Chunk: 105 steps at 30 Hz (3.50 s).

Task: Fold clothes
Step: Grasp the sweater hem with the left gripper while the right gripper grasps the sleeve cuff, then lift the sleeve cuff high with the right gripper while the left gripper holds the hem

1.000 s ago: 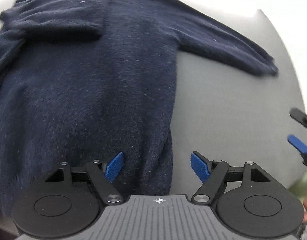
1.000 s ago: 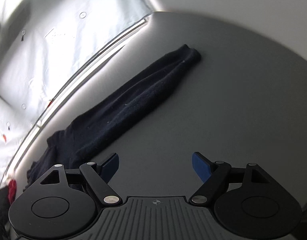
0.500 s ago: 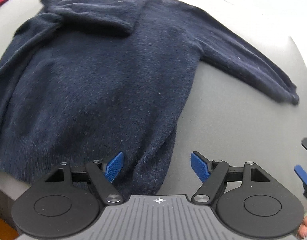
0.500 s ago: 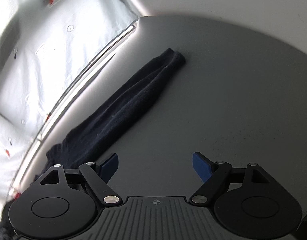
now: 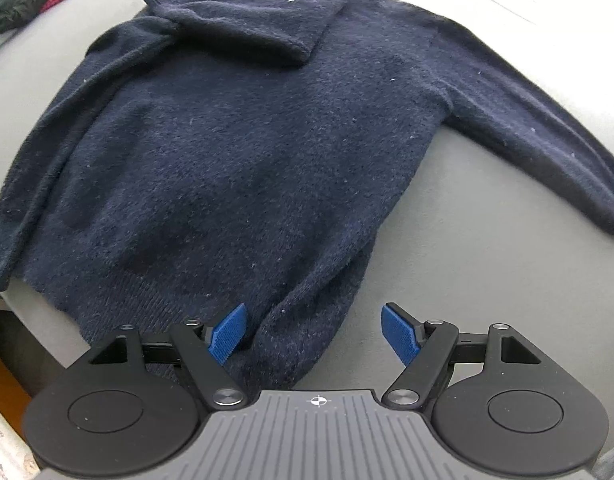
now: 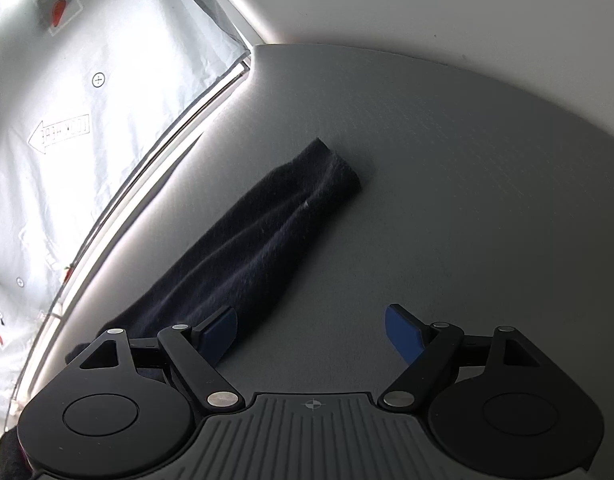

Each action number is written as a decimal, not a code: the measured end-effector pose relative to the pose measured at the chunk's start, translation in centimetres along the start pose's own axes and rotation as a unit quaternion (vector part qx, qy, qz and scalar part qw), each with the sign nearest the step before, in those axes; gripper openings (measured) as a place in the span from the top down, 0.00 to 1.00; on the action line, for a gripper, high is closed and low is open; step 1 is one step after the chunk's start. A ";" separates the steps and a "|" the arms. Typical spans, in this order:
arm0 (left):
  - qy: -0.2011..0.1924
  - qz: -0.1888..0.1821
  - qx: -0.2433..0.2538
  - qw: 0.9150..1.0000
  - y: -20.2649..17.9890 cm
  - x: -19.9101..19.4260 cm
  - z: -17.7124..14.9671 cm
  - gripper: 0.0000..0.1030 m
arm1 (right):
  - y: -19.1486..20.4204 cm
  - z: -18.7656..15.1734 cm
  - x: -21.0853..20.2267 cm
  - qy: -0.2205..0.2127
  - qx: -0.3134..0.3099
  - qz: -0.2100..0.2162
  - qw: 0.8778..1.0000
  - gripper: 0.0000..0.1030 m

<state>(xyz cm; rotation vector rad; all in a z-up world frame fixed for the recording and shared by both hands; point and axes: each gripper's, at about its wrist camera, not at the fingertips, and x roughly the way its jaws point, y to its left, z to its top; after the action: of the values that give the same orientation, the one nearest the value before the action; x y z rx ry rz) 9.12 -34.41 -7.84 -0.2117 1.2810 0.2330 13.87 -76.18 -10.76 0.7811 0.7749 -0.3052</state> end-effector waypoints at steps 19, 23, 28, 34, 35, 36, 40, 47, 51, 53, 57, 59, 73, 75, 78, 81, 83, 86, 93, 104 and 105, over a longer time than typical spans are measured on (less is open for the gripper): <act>-0.003 0.059 0.011 0.998 -1.0 0.3 0.1 0.26 | -0.1 2.5 3.6 0.023 0.003 0.013 1.000 0.01; -0.013 0.075 0.047 0.996 -1.5 0.0 -0.3 0.27 | 0.2 2.4 3.8 0.027 0.005 0.021 0.999 0.01; -0.012 0.072 0.081 0.994 -1.7 0.0 -0.4 0.34 | 0.8 2.5 4.1 0.029 0.010 0.031 0.999 0.01; 0.004 0.052 0.072 0.996 -0.5 0.2 -0.2 0.36 | 1.7 2.8 4.8 0.029 0.011 0.036 0.999 0.01; 0.005 0.049 0.071 0.996 -0.3 0.2 -0.1 0.37 | 1.7 2.9 4.9 0.029 0.013 0.036 0.999 0.01; 0.007 0.048 0.074 0.996 -0.3 0.2 -0.1 0.39 | 1.7 2.9 5.0 0.030 0.015 0.037 0.999 0.01; 0.005 0.041 0.099 0.994 -0.4 0.0 -0.3 0.48 | 1.6 3.3 5.4 0.032 0.040 0.039 0.998 0.01; 0.011 0.038 0.107 0.993 -0.3 0.1 -0.1 0.53 | 1.0 4.6 6.3 0.020 0.088 0.042 0.995 0.02; 0.013 0.041 0.101 0.994 -0.4 0.0 0.1 0.55 | 1.4 5.6 7.3 0.020 0.091 0.033 0.995 0.14; 0.012 0.043 0.101 0.994 -0.5 0.0 0.0 0.57 | 2.0 5.9 7.7 0.023 0.075 0.025 0.997 0.16; 0.008 0.048 0.109 0.993 -0.8 -0.1 -0.2 0.58 | 3.2 6.3 8.3 0.029 0.031 0.010 0.999 0.16; 0.007 0.050 0.109 0.993 -0.9 -0.1 -0.2 0.59 | 3.5 6.3 8.4 0.028 0.017 0.001 0.999 0.49; -0.008 0.032 0.019 0.999 1.8 -1.2 0.6 0.84 | 5.0 8.1 5.4 -0.017 0.023 0.066 0.997 0.88; -0.008 0.029 0.008 1.000 2.2 -1.6 0.9 0.85 | 6.4 8.8 4.4 -0.021 0.018 0.091 0.996 0.88; -0.011 0.020 -0.017 1.000 3.0 -2.6 1.7 0.85 | 8.5 9.6 3.3 -0.025 0.006 0.119 0.993 0.88; -0.018 0.014 -0.037 0.999 4.0 -3.4 2.4 0.85 | 11.5 10.6 2.4 -0.030 -0.011 0.150 0.988 0.88; -0.023 0.011 -0.050 0.998 4.6 -4.0 2.9 0.85 | 13.3 11.1 2.3 -0.032 -0.021 0.167 0.985 0.88; -0.026 0.006 -0.065 0.998 5.4 -4.6 3.5 0.85 | 16.3 11.4 1.9 -0.032 -0.031 0.187 0.981 0.88; -0.026 -0.012 -0.084 0.996 8.0 -5.2 4.6 0.85 | 24.5 11.1 1.9 -0.039 -0.079 0.227 0.970 0.88; 0.008 -0.077 -0.074 0.994 13.3 -4.1 6.4 0.85 | 38.9 7.4 0.8 -0.043 -0.137 0.278 0.950 0.88; 0.011 -0.083 -0.071 0.994 13.9 -4.0 6.8 0.85 | 39.5 7.0 0.5 -0.041 -0.140 0.280 0.949 0.88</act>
<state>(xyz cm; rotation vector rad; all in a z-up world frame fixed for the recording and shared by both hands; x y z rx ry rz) 10.26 -19.36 -2.54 -0.4408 1.2616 0.1791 38.13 -54.18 12.47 0.6814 0.4752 0.2769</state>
